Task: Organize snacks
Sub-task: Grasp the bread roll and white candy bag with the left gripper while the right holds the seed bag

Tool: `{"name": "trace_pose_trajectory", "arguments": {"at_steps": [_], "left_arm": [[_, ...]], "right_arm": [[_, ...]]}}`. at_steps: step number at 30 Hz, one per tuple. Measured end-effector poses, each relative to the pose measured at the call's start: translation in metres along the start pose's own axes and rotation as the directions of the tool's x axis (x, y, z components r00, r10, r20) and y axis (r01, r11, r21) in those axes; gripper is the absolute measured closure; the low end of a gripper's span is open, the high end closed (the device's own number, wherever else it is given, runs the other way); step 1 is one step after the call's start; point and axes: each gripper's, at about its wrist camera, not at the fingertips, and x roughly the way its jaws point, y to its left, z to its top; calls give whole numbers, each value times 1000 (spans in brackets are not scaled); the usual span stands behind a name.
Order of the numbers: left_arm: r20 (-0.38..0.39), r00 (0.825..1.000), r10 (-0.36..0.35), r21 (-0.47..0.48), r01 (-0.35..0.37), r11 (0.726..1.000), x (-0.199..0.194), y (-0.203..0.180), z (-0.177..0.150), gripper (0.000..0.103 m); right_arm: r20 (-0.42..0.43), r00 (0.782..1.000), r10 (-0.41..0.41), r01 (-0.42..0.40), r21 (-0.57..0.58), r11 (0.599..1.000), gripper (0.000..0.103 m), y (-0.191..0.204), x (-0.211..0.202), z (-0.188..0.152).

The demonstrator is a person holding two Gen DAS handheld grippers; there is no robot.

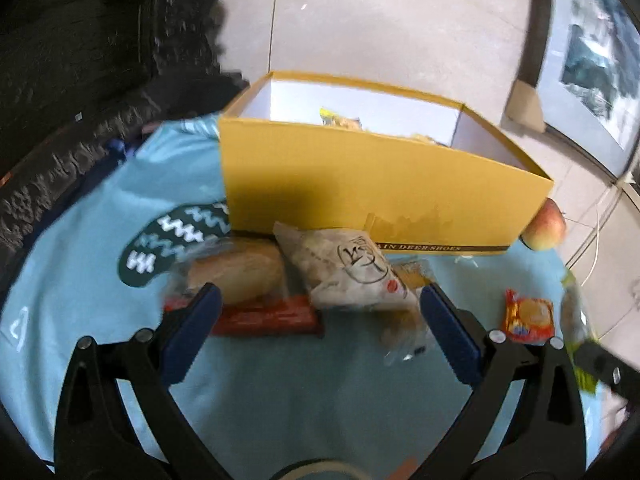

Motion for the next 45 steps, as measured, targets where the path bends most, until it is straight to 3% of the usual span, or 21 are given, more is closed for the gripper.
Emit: {"name": "trace_pose_trajectory", "arguments": {"at_steps": [6, 8, 9, 10, 11, 12, 16, 22, 24, 27, 34, 39, 42, 44, 45], "left_arm": [[-84, 996, 31, 13, -30, 999, 42, -16, 8, 2], [-73, 995, 68, 0, -68, 998, 48, -17, 9, 3], [-58, 995, 83, 0, -83, 997, 49, -18, 11, 11], [-41, 993, 106, 15, -106, 994, 49, -20, 12, 26], [-45, 996, 78, 44, -76, 996, 49, -23, 14, 54], [-52, 997, 48, 61, -45, 997, 46, -25, 14, 60], [-18, 1000, 21, 118, -19, 993, 30, -26, 0, 71], [8, 999, -33, 118, 32, 992, -3, -14, -20, 77], [19, 998, -66, 122, 63, 991, -17, -12, -23, 84], [49, 991, -121, 143, 113, 983, -43, -8, -28, 86], [87, 986, -143, 179, 126, 976, -72, -12, -32, 89], [12, 990, -141, 173, 137, 975, -53, -5, -46, 89], [21, 994, -108, 181, 103, 978, -45, 1, -58, 86], [34, 994, -100, 167, 93, 982, -47, 7, -61, 78], [39, 996, -86, 159, 79, 984, -49, 10, -62, 58]], "right_arm": [[-28, 999, 37, -36, 32, 999, 40, -3, 5, 0], [-33, 999, 37, -35, 34, 999, 40, -3, 7, -1], [-36, 999, 35, -34, 33, 999, 40, -3, 8, -2], [-41, 999, 32, -30, 32, 999, 40, -2, 10, -2], [-48, 998, 26, -25, 32, 999, 40, -2, 13, -3], [-53, 998, 23, -21, 34, 999, 40, -3, 14, -4], [-57, 998, 3, 0, 49, 999, 40, -5, 16, -5], [-37, 999, -1, 3, 50, 999, 39, -5, 11, -5], [-34, 999, 2, 0, 49, 999, 39, -4, 10, -5], [-29, 1000, 5, -4, 48, 999, 39, -3, 8, -4], [-26, 1000, 12, -11, 38, 999, 39, 1, 7, -5], [-48, 999, 14, -12, 30, 999, 39, 2, 11, -7], [-56, 998, 15, -13, 26, 1000, 39, 3, 13, -7], [-58, 998, 16, -14, 24, 1000, 38, 3, 13, -7], [-60, 998, 14, -13, 23, 1000, 38, 3, 13, -7]]}}
